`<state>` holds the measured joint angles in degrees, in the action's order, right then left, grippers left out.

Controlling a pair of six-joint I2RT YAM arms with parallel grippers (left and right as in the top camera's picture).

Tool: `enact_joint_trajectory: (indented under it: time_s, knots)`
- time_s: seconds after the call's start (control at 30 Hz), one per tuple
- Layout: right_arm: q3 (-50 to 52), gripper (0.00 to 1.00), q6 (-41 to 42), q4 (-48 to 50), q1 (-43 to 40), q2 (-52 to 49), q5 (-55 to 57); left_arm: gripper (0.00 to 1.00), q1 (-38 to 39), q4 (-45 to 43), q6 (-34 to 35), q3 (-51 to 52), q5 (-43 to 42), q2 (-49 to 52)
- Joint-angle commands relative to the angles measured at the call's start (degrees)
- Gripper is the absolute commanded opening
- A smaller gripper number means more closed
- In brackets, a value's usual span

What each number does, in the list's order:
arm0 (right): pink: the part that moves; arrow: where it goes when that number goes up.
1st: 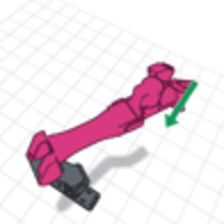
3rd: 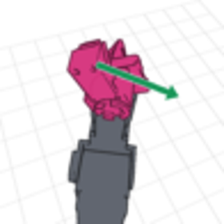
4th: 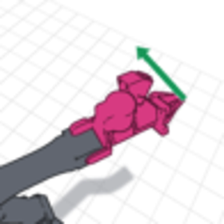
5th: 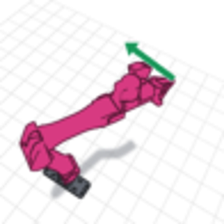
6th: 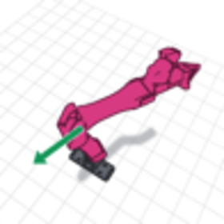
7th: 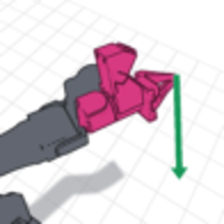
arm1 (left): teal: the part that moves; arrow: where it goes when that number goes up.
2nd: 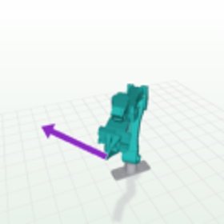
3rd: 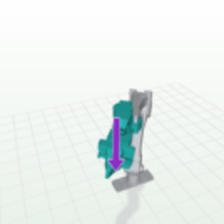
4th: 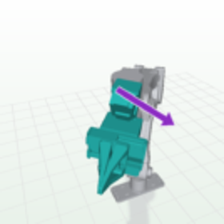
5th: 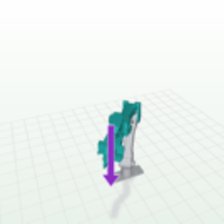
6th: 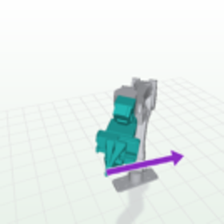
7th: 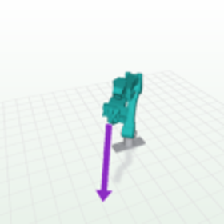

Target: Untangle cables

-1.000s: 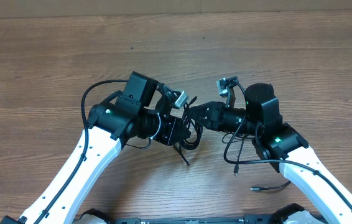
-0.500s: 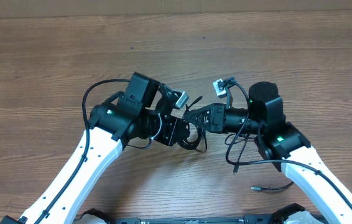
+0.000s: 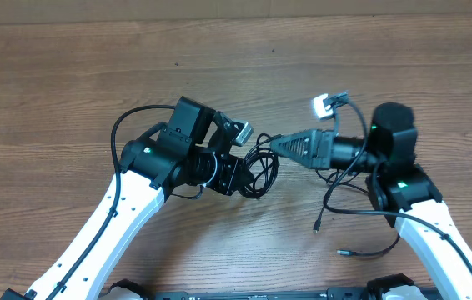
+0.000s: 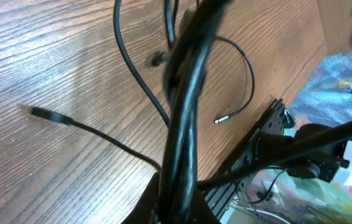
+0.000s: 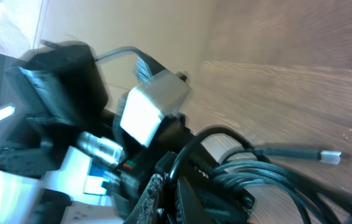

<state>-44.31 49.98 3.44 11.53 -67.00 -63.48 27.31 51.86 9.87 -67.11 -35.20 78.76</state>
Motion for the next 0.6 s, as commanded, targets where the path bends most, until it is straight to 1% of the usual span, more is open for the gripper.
enact_joint_trajectory:
  time_s: [0.0,0.07,0.1,0.2,0.27,0.37,0.4,0.43,0.47,0.57]
  knots:
    - [-0.66,0.04,12.70,7.63,-3.50,1.38,-6.21,0.04,0.11,0.39,-3.43,-0.48,1.33,-0.76]
    - [-0.66,0.04,20.39,15.13,-4.94,1.38,-7.06,0.04,0.11,0.37,-4.94,-0.48,1.77,-0.76]
    - [-0.66,0.04,25.59,22.12,-6.08,1.38,-7.06,0.04,0.11,0.37,-4.98,-0.48,3.74,-0.76]
    - [-0.66,0.04,30.21,34.25,-9.09,1.36,-6.23,0.04,0.11,0.59,-4.96,-0.39,7.28,-0.76]
    - [-0.66,0.04,30.16,39.10,-11.39,1.36,-6.12,0.04,0.11,0.72,-4.96,-0.37,7.23,-0.76]
    - [-0.66,0.04,26.51,38.64,-12.46,1.31,-7.91,0.04,0.11,0.42,-4.07,-0.37,7.06,-0.76]
    - [-0.66,0.12,23.87,37.18,-12.41,1.31,-9.31,0.04,0.11,0.17,-3.17,-0.37,7.06,-0.76]
    - [-0.66,0.24,21.62,35.21,-12.17,1.31,-10.40,0.04,0.11,-0.17,-2.03,-0.37,7.06,-0.76]
    - [-0.66,0.32,19.43,32.70,-11.87,1.31,-11.26,0.04,0.11,-0.50,-1.01,-0.37,7.06,-0.76]
    - [-0.66,0.38,12.17,20.41,-10.47,1.31,-11.04,0.04,0.11,-1.14,0.70,-0.37,7.06,-0.76]
